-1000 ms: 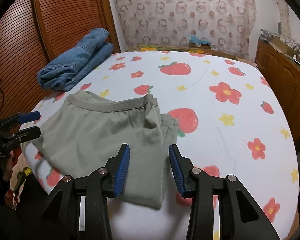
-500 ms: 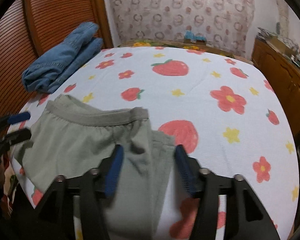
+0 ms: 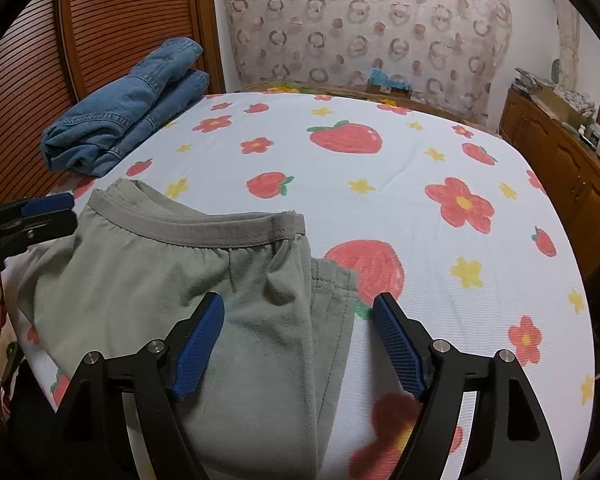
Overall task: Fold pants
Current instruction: 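Open both grippers and lower them onto the folded grey-green pants, then close the left gripper on the pants edge while the right gripper grasps beside it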
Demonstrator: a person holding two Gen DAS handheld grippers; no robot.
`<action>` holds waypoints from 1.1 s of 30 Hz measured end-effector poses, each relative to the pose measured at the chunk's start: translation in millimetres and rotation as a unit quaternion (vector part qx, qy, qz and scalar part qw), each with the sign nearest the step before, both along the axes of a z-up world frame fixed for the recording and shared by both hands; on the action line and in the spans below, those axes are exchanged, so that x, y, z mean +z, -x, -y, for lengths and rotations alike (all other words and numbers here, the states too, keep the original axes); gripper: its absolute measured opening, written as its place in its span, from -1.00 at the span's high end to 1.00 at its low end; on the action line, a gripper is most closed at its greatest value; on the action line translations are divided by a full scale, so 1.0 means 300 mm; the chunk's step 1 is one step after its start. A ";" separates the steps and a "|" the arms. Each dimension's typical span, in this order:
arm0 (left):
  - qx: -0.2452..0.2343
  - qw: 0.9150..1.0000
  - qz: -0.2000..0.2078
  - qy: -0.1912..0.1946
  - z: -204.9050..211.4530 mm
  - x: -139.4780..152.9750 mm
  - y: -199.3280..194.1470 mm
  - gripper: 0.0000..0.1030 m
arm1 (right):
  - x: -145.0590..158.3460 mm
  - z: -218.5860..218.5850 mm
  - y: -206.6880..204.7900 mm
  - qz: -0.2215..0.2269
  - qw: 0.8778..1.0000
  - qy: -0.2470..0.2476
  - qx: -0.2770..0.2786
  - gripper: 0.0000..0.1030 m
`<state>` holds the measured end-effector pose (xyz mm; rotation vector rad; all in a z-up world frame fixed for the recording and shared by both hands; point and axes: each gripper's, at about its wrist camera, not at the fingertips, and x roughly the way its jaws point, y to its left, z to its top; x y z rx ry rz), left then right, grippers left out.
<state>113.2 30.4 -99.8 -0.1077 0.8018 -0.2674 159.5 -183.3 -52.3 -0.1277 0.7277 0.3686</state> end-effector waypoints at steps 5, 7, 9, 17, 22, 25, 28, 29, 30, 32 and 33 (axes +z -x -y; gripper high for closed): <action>0.009 1.000 -0.017 -0.007 -0.008 -0.031 -0.032 -0.11 | 0.000 -0.001 0.000 0.001 1.000 0.000 0.000 -0.53; 0.009 1.000 -0.024 -0.010 -0.007 -0.043 -0.041 -0.11 | 0.000 -0.001 0.000 0.001 1.000 0.000 0.000 -0.53; 0.008 0.999 -0.030 -0.013 -0.001 -0.055 -0.050 -0.11 | 0.000 -0.001 0.000 0.001 1.000 0.000 -0.001 -0.53; -0.008 1.000 -0.026 -0.012 0.017 -0.054 -0.053 0.15 | 0.000 -0.001 -0.001 0.000 1.000 0.000 -0.001 -0.53; -0.018 1.000 -0.015 0.001 0.021 -0.042 -0.045 0.45 | 0.000 -0.001 -0.001 0.000 1.000 0.001 -0.001 -0.53; -0.018 1.000 -0.007 0.008 0.019 -0.031 -0.039 0.56 | 0.000 -0.002 -0.001 0.000 1.000 0.000 -0.001 -0.53; -0.021 1.000 0.002 0.013 0.020 -0.018 -0.029 0.56 | 0.000 -0.001 -0.001 0.000 1.000 0.000 -0.001 -0.53; -0.021 1.000 0.004 0.014 0.020 -0.015 -0.028 0.56 | 0.000 -0.002 -0.001 0.000 1.000 0.000 -0.001 -0.53; -0.021 1.000 0.005 0.014 0.020 -0.014 -0.028 0.56 | 0.000 -0.002 -0.001 0.000 1.000 0.000 -0.001 -0.53; -0.021 1.000 0.005 0.013 0.023 -0.015 -0.029 0.56 | 0.000 -0.001 -0.001 0.000 1.000 0.000 -0.001 -0.53; -0.020 1.000 0.005 0.012 0.022 -0.014 -0.028 0.56 | 0.000 -0.002 -0.001 0.000 1.000 0.000 -0.001 -0.53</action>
